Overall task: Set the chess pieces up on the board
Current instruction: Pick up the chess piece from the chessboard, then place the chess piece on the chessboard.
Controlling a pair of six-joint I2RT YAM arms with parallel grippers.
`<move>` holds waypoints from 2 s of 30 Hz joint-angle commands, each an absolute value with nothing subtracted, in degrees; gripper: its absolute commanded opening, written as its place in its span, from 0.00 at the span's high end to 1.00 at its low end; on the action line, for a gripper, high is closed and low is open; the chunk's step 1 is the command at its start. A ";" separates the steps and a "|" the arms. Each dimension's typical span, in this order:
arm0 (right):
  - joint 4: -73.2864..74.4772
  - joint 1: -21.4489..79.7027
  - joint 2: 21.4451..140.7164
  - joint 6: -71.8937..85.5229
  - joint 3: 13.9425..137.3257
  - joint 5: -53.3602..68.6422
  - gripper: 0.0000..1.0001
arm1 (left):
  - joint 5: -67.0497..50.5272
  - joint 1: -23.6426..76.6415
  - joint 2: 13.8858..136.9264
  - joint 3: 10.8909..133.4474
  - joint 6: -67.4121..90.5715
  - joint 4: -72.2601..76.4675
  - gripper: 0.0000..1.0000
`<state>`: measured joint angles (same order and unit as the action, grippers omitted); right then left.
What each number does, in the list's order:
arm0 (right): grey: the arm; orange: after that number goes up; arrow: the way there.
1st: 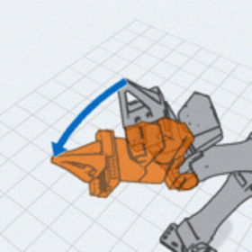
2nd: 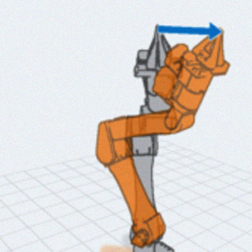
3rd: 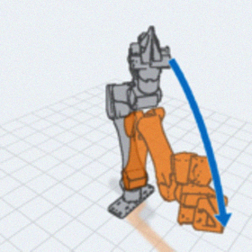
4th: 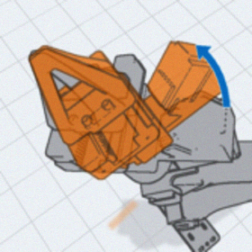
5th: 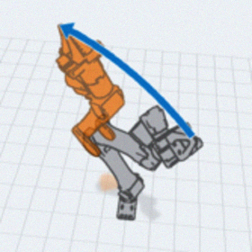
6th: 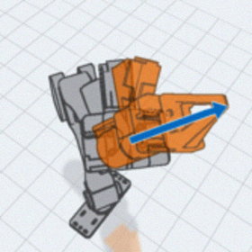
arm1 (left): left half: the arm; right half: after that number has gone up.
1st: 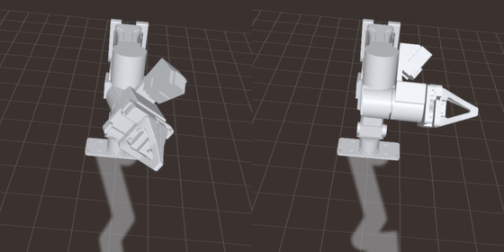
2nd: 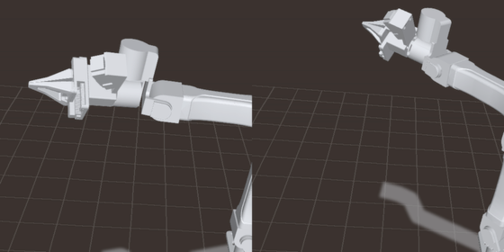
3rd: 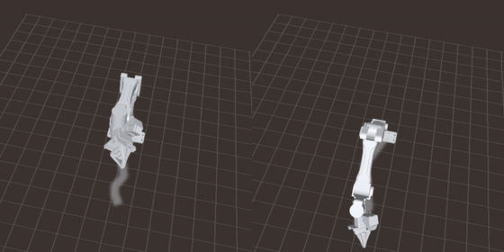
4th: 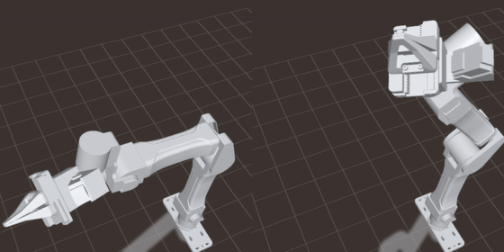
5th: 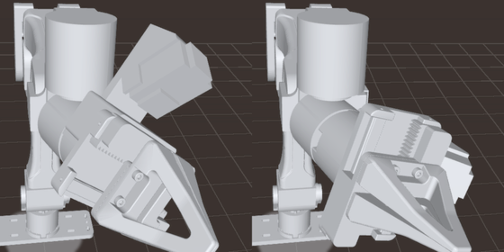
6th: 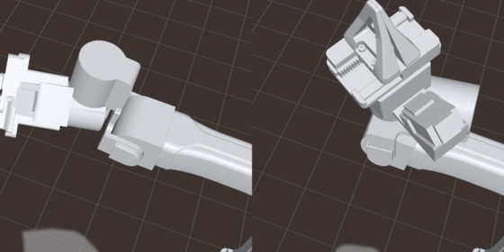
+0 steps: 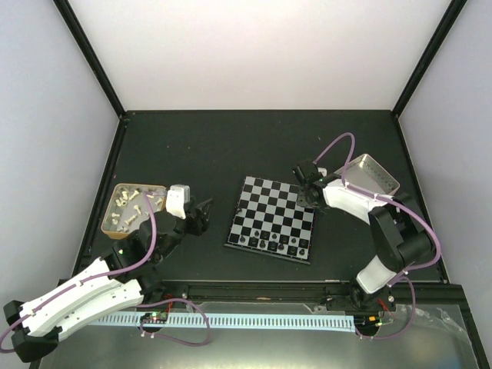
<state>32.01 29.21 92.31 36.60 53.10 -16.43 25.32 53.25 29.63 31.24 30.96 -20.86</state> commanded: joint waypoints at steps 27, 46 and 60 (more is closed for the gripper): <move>20.35 30.05 83.03 33.03 45.95 -9.85 0.91 | 17.98 52.67 35.90 32.93 33.92 -17.34 0.33; -14.14 33.06 62.85 19.74 33.04 56.87 0.91 | -16.07 43.36 46.27 41.94 44.18 -13.93 0.25; -12.96 36.12 60.71 16.98 33.57 62.95 0.93 | -34.51 42.92 51.04 42.79 48.76 -6.83 0.48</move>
<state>-13.26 35.46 61.43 19.38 32.97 60.82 -26.11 43.20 49.30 40.27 46.98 -11.46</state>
